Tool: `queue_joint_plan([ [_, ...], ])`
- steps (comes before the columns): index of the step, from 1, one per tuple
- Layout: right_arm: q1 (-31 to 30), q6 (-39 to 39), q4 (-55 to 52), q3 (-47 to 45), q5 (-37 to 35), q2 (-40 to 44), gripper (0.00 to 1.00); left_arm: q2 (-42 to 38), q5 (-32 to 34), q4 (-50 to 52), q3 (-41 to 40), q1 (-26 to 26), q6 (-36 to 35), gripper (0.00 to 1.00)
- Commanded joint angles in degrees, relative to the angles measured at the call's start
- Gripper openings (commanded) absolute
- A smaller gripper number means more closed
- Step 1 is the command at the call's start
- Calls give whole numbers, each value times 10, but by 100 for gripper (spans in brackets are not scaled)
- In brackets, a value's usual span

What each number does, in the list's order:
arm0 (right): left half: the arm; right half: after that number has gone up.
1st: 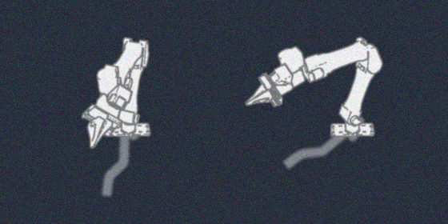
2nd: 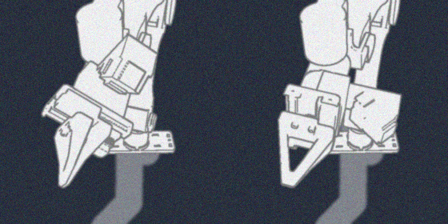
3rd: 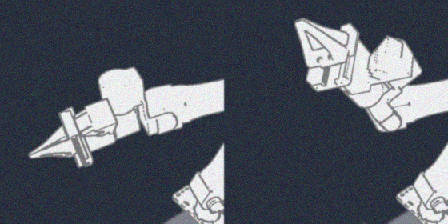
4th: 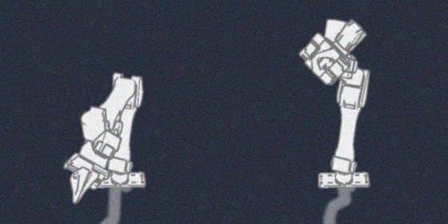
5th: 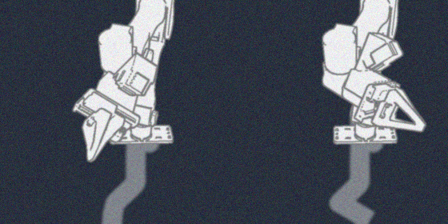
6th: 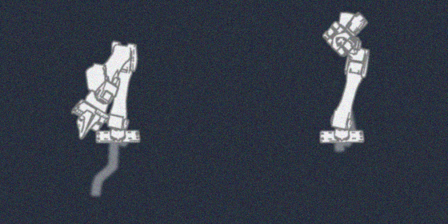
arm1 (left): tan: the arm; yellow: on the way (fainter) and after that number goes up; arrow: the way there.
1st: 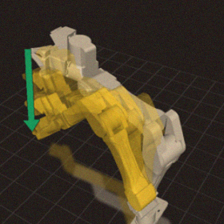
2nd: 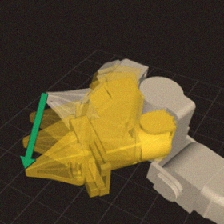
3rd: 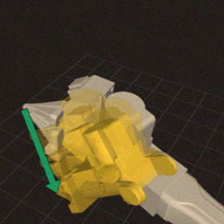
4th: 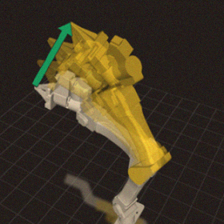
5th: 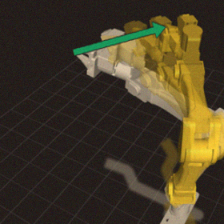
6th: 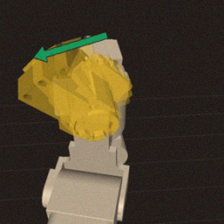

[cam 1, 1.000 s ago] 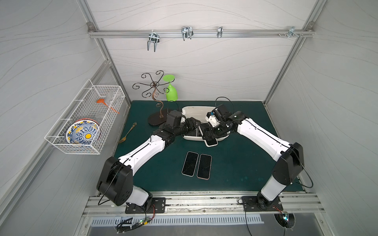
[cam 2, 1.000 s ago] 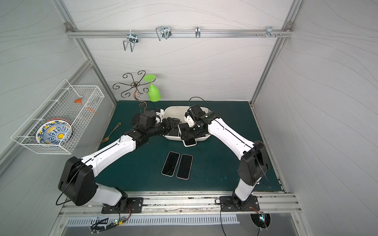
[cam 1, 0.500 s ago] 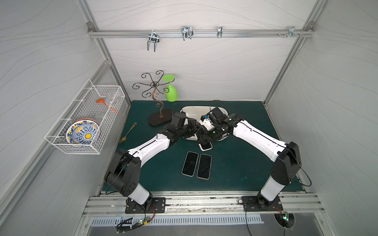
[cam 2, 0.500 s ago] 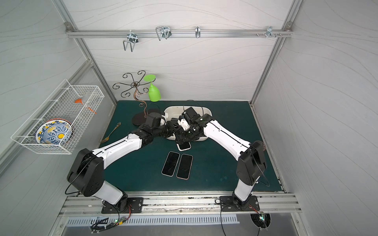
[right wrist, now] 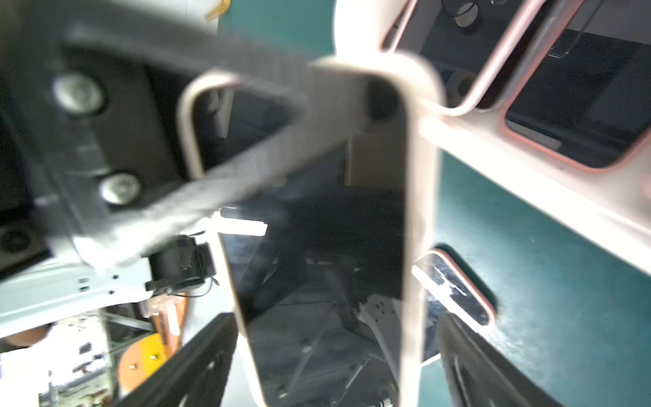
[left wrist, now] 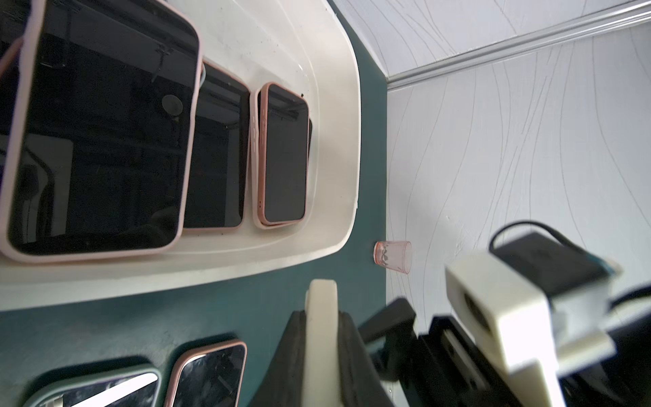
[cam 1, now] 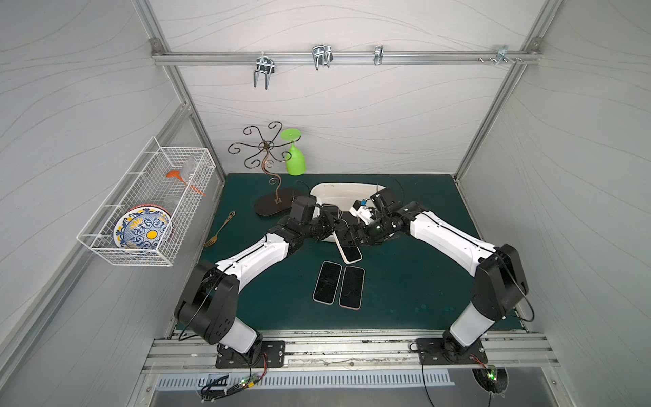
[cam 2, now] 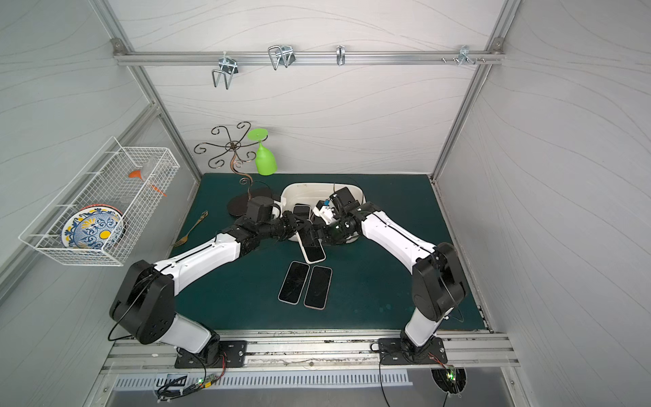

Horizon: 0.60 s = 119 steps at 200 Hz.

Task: Take the phone out of the storage box
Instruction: Adjust the phone at the center of the board.

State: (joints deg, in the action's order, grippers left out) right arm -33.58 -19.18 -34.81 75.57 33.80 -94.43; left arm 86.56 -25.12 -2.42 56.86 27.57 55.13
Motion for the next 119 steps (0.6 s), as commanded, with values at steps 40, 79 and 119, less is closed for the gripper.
queue_joint_plan([
  [40,49,-55,140,-47,161,34,93,-35,-101,-93,-8,-6,28,0],
  [79,48,-115,232,-70,223,28,64,-37,-125,-145,-20,-6,55,0],
  [119,46,-132,257,-90,244,35,44,-30,-143,-200,-18,-9,83,0],
])
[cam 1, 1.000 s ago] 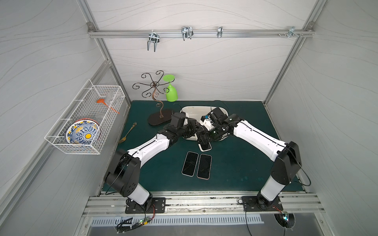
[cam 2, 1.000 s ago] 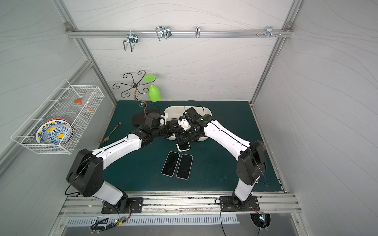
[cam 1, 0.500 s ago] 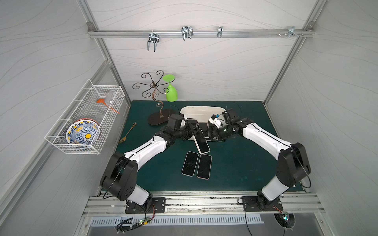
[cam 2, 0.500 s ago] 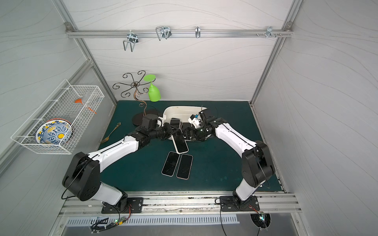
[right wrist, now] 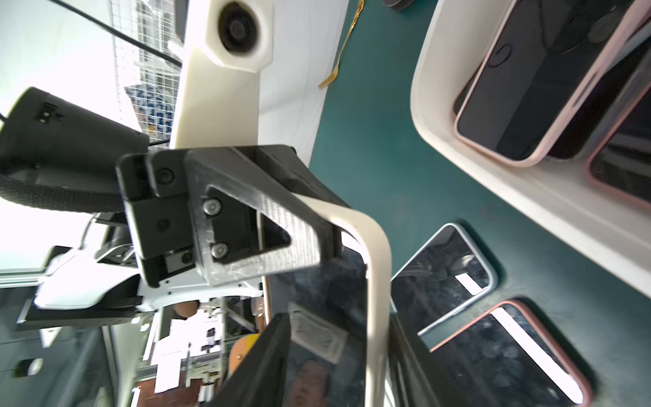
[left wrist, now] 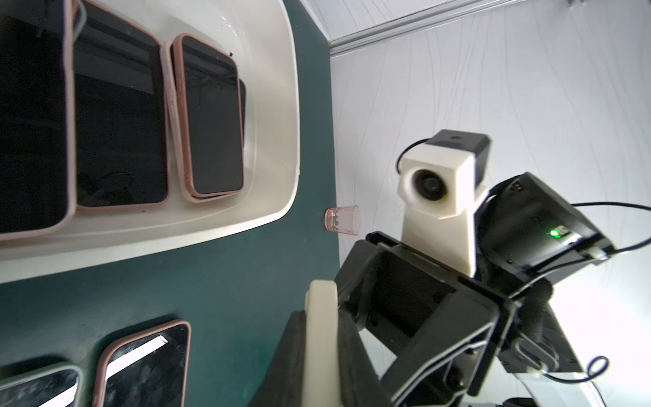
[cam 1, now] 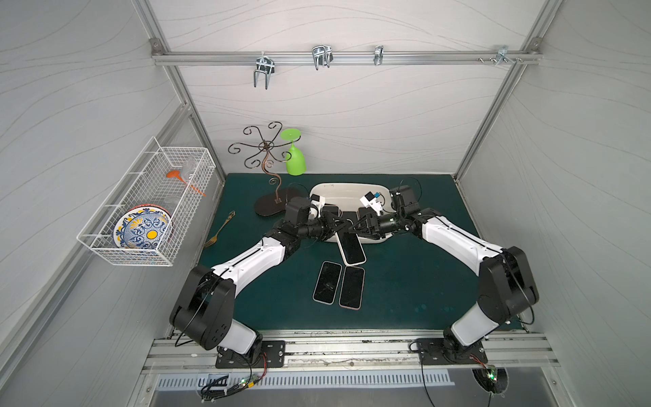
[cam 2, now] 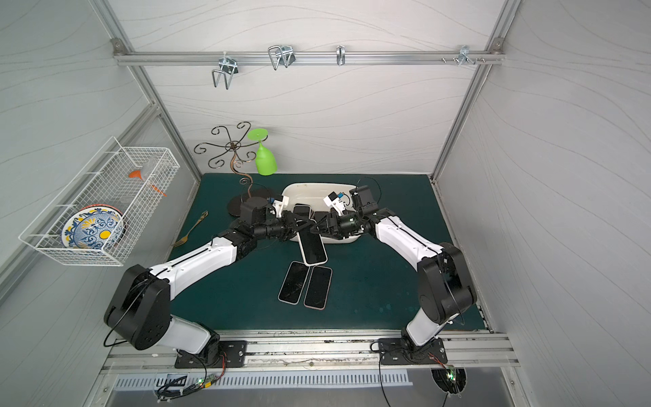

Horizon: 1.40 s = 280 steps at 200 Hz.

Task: Take the phone out of the storage box
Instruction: Adjust the phone at the center of the board, then place the phone at the center of the board.

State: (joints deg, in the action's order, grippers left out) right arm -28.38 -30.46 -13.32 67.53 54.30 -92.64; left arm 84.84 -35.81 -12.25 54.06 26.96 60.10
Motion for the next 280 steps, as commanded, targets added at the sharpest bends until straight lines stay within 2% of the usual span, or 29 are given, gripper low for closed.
queue_joint_plan([
  [1,-6,-20,43,-10,39,17,44,-13,-36,-103,9,-2,35,0],
  [22,-7,-34,60,-21,44,24,34,-8,-45,-137,13,-2,47,0],
  [47,-7,-44,63,-19,49,31,0,-7,-50,-157,10,-7,55,0],
  [50,-7,-43,60,-18,48,33,0,-7,-52,-158,11,-7,56,1],
  [60,-5,-41,45,-14,40,42,0,-7,-57,-158,11,-14,58,17],
  [70,-1,-36,26,-10,30,56,0,-8,-62,-157,13,-22,64,40],
  [75,0,-27,5,-6,21,65,0,-9,-63,-153,14,-27,65,47],
  [85,2,-1,-48,5,-6,84,0,-13,-64,-138,18,-40,66,57],
  [96,7,24,-107,8,-45,109,0,-24,-64,-109,22,-58,63,63],
  [102,13,27,-126,1,-60,129,0,-32,-62,-88,23,-69,59,76],
  [108,22,25,-141,-13,-76,150,0,-43,-60,-59,27,-79,48,78],
  [139,44,34,-251,-96,-196,275,0,-112,-8,122,30,-125,-37,80],
  [157,40,15,-259,-170,-216,331,0,-156,46,229,19,-132,-91,79],
  [180,28,-8,-237,-262,-255,370,0,-207,107,309,-18,-133,-128,72],
  [194,25,-22,-204,-308,-271,359,0,-231,137,332,-47,-135,-140,69],
  [218,3,-50,-108,-361,-300,319,0,-251,139,332,-83,-140,-141,66],
  [253,-16,-77,25,-366,-330,210,0,-251,145,327,-92,-142,-145,64],
  [280,-16,-79,66,-351,-332,152,0,-254,151,334,-87,-144,-153,63],
])
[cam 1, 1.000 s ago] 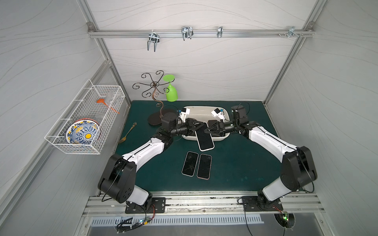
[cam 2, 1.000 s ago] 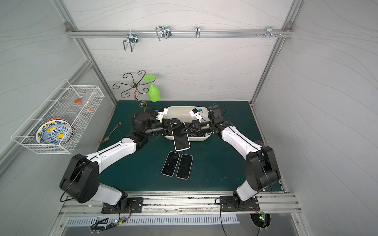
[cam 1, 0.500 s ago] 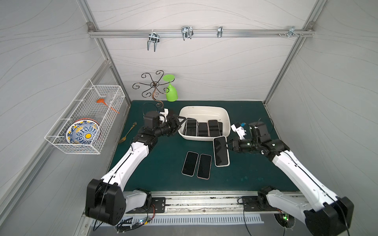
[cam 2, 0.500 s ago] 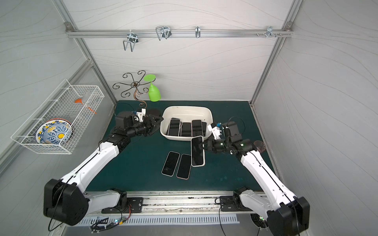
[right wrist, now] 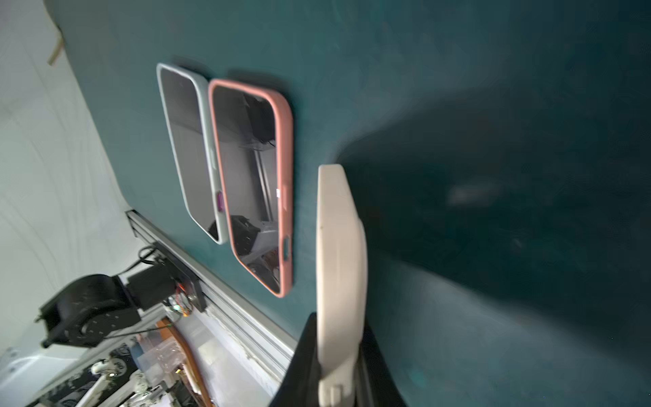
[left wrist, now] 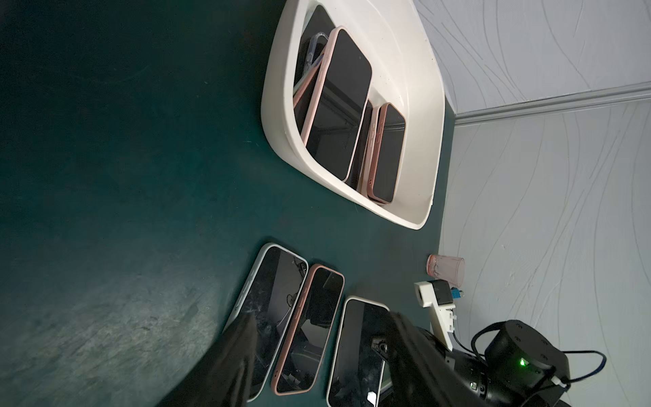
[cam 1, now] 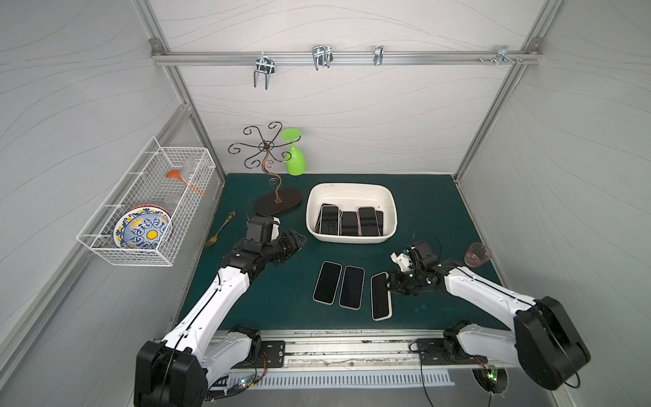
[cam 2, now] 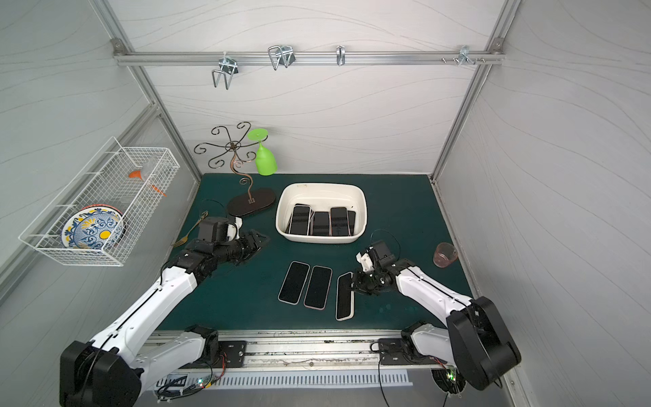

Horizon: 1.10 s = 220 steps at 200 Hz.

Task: Take the phone out of the storage box
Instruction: Place the phone at the center of the board.

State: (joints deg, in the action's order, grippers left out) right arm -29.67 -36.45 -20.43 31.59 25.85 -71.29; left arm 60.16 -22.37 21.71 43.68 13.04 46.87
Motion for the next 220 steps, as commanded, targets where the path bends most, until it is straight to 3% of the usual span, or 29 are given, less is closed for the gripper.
queue_joint_plan([
  [1,-4,-18,138,9,-47,-64,0,-7,17,-6,17,-5,-21,63],
  [71,2,-1,197,50,-26,-200,0,-5,14,-19,-2,-17,-23,61],
  [154,34,33,210,52,-18,-246,0,-17,10,-23,-18,-20,-26,62],
  [167,39,41,208,57,-16,-254,16,-20,10,-22,-21,-20,-26,63],
  [180,43,44,209,59,-14,-262,22,-22,12,-19,-22,-21,-27,63],
  [192,42,44,212,57,-14,-265,35,-26,12,-18,-23,-20,-28,63],
  [220,44,39,219,43,-16,-269,49,-29,16,-11,-22,-21,-31,64],
])
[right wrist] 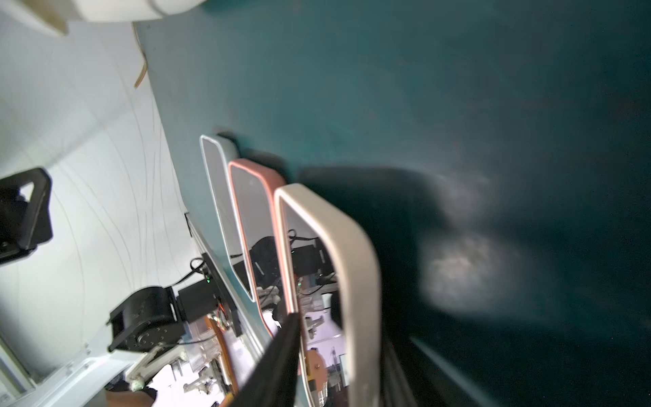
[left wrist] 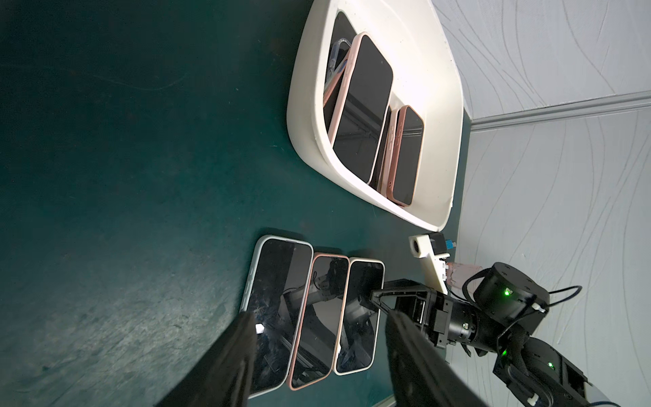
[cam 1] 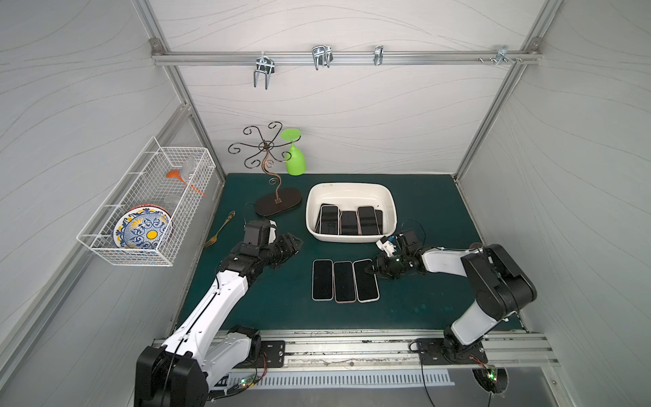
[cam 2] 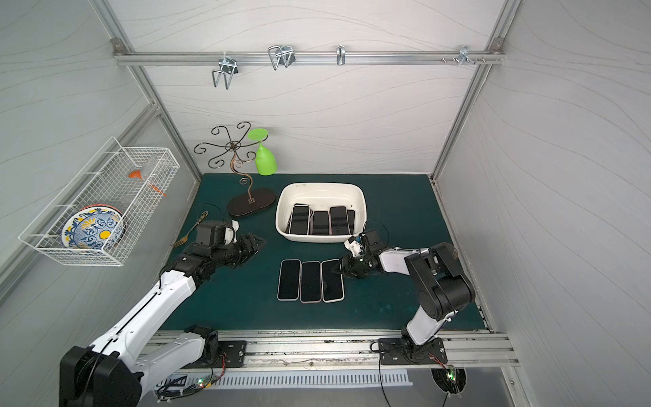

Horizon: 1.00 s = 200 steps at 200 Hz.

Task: Take the phone out of the storage box
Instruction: Place the phone at the center of the board, then pick up the phone from the storage box.

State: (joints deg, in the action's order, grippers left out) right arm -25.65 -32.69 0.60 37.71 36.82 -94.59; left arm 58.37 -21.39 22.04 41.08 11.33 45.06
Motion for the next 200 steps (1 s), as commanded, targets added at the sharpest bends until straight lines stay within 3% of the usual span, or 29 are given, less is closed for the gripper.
queue_joint_plan([
  [1,4,1,10,-19,-125,-36,49,-11,6,-13,4,-3,-12,64],
  [42,8,-6,-7,-39,-135,0,64,-7,7,-11,5,-3,-12,66],
  [90,13,20,-168,-33,-203,125,98,-5,9,2,11,-3,-20,66],
  [122,6,43,-313,29,-224,241,98,-1,7,7,14,-3,-25,66],
  [139,-2,56,-373,107,-250,281,99,-1,6,6,14,-3,-28,66],
  [157,-3,93,-420,220,-298,232,99,8,-2,0,17,-3,-36,67],
  [200,-13,158,-454,468,-370,-31,99,22,13,21,36,12,-73,71],
])
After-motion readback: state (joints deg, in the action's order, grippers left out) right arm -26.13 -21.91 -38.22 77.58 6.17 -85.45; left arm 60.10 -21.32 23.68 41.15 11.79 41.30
